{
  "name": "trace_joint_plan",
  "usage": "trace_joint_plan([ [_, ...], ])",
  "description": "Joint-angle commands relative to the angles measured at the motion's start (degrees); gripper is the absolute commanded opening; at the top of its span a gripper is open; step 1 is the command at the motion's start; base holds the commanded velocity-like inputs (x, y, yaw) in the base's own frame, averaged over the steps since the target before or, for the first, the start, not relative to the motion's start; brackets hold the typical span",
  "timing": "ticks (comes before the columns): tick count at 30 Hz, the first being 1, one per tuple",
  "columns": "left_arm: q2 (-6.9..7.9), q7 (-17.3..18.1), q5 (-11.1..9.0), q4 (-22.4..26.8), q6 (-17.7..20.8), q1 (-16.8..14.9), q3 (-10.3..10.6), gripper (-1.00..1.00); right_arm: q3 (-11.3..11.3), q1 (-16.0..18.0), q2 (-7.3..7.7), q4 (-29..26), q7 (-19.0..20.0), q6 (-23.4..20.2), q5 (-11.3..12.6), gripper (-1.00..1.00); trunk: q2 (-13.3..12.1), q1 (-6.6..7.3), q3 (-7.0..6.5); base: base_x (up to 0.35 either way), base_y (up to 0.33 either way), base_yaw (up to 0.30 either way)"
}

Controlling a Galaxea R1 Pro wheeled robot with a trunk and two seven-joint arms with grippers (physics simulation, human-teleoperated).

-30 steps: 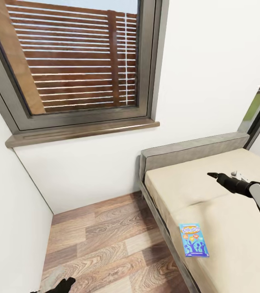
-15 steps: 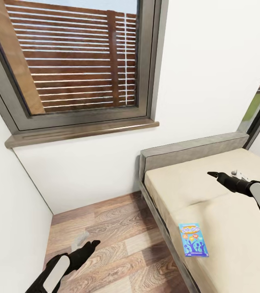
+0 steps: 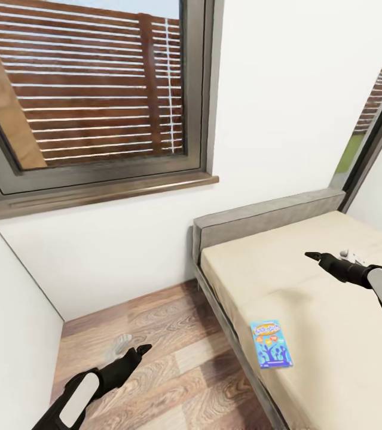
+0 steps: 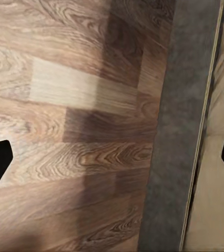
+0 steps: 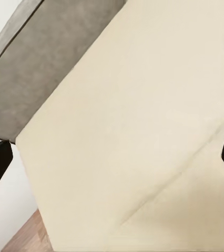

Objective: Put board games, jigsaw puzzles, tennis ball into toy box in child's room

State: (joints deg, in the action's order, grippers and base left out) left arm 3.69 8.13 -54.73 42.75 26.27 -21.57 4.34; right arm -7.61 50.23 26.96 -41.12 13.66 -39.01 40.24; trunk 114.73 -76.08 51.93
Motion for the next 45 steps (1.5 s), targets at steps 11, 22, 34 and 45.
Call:
trace_joint_plan([
  [11,0.01,8.83,-0.92,-0.18,0.7,-0.34,0.11,1.0,-0.15,0.06,0.01,-0.46,0.23,-3.13,-0.18,1.0,4.45,-2.41,2.03,0.0,0.0,-0.257],
  [22,-1.71,13.35,-1.6,-0.45,1.96,-2.32,0.28,1.0,-0.11,-0.34,0.2,-3.23,0.21,-4.83,-0.24,1.0,8.86,-4.83,4.0,0.0,0.0,-0.27],
  [34,-2.56,16.42,-1.84,-3.41,2.46,-6.29,0.22,1.0,-0.25,-1.01,0.26,-4.9,0.23,-5.24,-0.25,1.0,13.67,-7.47,6.16,0.0,0.0,-0.272],
  [45,-2.2,20.87,-1.8,-7.16,2.54,-9.03,0.21,1.0,-0.21,-1.24,0.27,-9.37,0.23,-5.28,-0.26,1.0,18.08,-9.88,8.13,0.0,0.0,-0.226],
])
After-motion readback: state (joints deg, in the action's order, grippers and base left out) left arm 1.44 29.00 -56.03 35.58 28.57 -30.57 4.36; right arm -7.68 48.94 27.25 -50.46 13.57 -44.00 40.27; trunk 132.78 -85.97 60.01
